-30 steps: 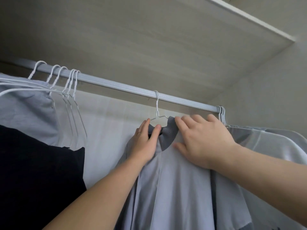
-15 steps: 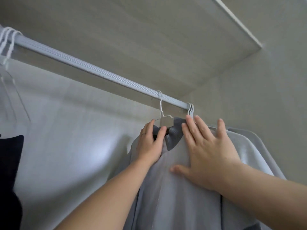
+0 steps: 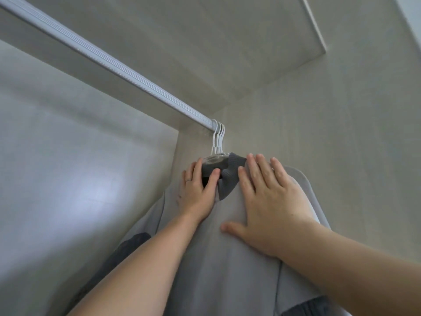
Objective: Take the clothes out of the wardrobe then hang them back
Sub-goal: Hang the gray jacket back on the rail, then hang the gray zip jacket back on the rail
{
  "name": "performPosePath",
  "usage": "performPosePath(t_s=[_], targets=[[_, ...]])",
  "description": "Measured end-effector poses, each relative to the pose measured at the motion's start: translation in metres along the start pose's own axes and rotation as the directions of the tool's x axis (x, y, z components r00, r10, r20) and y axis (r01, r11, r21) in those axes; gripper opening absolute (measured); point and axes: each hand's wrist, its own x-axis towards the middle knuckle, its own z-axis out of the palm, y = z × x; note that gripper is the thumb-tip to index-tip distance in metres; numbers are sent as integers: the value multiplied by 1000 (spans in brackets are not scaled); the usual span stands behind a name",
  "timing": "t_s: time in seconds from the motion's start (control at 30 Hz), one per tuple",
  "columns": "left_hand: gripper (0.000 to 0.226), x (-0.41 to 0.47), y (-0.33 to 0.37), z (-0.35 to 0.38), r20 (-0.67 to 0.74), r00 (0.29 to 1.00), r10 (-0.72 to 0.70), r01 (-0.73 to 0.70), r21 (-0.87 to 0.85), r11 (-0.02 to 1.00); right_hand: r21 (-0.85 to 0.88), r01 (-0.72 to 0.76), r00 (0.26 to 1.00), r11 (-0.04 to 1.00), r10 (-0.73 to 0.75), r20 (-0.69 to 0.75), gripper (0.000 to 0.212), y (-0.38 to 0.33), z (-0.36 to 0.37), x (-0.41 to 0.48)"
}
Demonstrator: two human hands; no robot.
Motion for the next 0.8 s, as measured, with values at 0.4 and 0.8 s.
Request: performPosePath(t_s=[0.4,0.8], targets=[[101,-10,0,-12,18,1000,-25,25,9,1000,108,95,993,990,-87,-77,96,7,-1,-4],[80,-132,129,-43,95,872,480,-489,193,851,228,247,933,942,-169,-317,64,114,-22,-145]])
